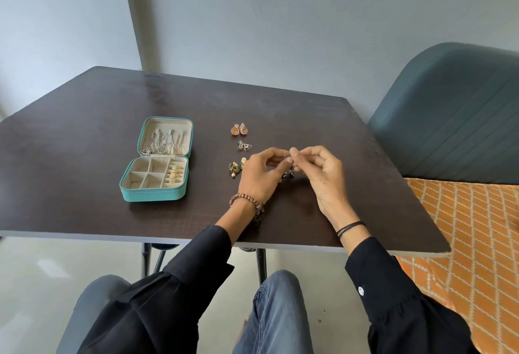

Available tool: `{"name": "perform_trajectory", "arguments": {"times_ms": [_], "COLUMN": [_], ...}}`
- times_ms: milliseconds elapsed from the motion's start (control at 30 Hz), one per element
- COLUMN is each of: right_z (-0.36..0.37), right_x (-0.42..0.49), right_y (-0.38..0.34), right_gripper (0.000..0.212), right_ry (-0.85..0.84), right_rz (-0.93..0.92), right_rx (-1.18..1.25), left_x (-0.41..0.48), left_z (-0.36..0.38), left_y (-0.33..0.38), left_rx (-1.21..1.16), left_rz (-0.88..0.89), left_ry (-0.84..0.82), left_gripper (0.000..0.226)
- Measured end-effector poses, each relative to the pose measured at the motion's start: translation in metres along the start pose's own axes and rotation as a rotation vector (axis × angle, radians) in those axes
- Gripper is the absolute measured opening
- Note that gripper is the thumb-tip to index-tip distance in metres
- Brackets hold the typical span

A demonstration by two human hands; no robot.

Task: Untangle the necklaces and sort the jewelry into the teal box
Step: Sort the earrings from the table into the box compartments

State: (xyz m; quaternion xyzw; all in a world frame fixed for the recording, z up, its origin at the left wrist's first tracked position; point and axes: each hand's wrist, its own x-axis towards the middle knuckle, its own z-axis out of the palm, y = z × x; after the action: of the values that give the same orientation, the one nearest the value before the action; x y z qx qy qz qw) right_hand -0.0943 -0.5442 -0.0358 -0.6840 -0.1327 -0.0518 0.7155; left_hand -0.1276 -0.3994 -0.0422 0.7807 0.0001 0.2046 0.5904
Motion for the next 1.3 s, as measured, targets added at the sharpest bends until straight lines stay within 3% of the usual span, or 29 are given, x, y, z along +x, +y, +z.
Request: {"name": "perform_trajectory", "arguments": {"times_ms": [300,667,1067,1300], "right_z": [0.001,0.005,0.02,0.024], "right_x": [-0.006,-0.03,-0.044,-0.048], "right_y": [-0.004,-0.043,-0.099,-0.107], "right_gripper": [0.018,0.015,0.052,0.04], "right_ry": [-0.065,-0.045,-0.099,-0.175], "right_rz": [0.022,0.112,0.171,0.182], "right_rx": [-0.112,-0.13,-0.01,0.012], "left_x": [-0.003,-0.024,-0.033,-0.035], "left_z": [-0.006,-0.024,-0.063,-0.073], "left_y": [0.01,0.038,0.075,0.073], "left_rx": [-0.065,-0.462,-0.683,-0.656], "left_rz": [-0.066,-0.27,-0.423,-0.372], "left_ry": [-0.042,-0.08,-0.187,-0.187], "left_gripper": [0.013,0.018,0.036,0.025]}}
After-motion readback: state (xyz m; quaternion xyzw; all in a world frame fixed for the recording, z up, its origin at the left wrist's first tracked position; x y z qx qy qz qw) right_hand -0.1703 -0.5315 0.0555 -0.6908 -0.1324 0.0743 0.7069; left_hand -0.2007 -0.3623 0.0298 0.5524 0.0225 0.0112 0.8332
